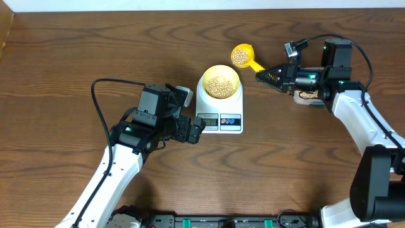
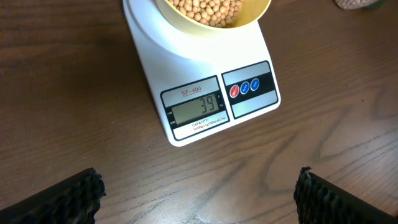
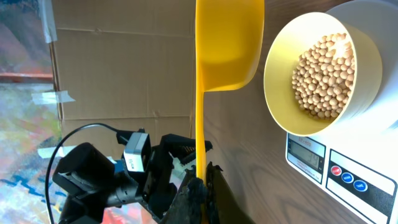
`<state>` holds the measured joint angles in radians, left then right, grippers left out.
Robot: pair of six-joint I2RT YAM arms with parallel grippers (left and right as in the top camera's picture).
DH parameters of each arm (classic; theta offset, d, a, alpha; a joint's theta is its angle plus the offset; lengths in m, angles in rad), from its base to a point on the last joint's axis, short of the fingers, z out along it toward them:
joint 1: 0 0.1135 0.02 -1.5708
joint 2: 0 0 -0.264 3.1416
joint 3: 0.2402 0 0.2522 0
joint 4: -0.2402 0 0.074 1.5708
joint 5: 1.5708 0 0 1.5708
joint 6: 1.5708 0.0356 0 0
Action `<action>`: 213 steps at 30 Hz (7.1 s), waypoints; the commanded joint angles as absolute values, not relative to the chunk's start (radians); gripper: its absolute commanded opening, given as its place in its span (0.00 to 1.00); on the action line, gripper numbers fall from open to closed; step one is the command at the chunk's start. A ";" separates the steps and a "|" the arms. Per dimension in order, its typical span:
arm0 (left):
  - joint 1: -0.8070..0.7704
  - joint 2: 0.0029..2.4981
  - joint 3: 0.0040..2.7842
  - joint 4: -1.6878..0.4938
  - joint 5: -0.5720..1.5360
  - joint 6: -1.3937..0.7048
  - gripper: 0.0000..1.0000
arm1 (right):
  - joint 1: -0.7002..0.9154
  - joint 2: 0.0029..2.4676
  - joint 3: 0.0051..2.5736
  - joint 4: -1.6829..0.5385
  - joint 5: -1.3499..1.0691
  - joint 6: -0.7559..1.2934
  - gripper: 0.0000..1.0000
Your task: Scoop item into bowl and weigh 50g on scale
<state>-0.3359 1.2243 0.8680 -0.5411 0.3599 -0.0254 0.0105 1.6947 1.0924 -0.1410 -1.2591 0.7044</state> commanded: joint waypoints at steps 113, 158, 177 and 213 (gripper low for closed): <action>-0.337 1.228 0.870 -0.540 0.350 -0.023 1.00 | 0.269 1.689 1.095 -0.333 -0.638 -0.061 0.01; -0.337 1.228 0.870 -0.540 0.350 -0.023 1.00 | 0.284 1.689 1.095 -0.360 -0.610 -0.110 0.01; -0.337 1.228 0.870 -0.540 0.350 -0.023 1.00 | 0.284 1.689 1.095 -0.359 -0.603 -0.201 0.01; -0.337 1.228 0.870 -0.540 0.350 -0.023 1.00 | 0.284 1.689 1.095 -0.369 -0.643 -0.074 0.01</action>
